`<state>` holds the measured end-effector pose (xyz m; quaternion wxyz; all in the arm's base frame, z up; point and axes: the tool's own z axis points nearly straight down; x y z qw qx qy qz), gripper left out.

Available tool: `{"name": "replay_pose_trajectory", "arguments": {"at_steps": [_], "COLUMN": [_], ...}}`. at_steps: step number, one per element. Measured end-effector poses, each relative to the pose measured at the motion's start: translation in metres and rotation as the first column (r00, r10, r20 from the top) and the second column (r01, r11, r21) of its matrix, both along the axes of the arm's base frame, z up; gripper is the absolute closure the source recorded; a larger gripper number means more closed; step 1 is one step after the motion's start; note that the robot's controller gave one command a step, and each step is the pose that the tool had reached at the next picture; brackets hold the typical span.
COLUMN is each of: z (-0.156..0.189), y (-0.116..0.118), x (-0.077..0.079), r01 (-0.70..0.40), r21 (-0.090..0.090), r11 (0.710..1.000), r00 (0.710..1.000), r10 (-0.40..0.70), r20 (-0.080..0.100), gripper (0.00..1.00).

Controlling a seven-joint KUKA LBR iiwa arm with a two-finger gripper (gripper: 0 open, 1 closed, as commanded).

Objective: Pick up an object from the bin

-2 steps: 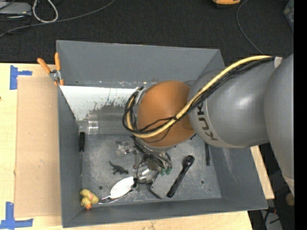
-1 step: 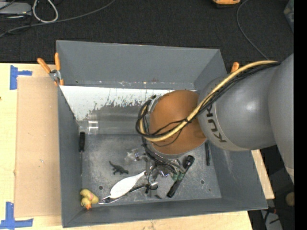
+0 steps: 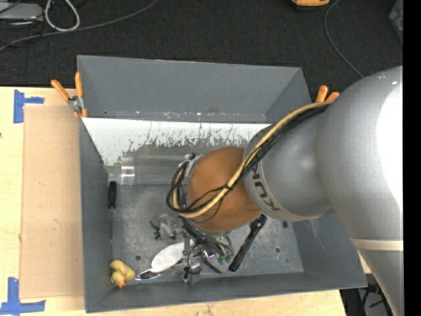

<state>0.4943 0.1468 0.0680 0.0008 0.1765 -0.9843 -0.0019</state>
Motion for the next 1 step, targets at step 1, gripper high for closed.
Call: {"name": "replay_pose_trajectory", "arguments": {"at_steps": [1], "z": [0.0012], "y": [-0.0185], "x": [-0.0001], "r01": [-0.152], "r21": [-0.004], "r11": [0.988], "r00": [0.988], "r10": [0.152], "r20": [-0.002], "gripper": [1.00]}}
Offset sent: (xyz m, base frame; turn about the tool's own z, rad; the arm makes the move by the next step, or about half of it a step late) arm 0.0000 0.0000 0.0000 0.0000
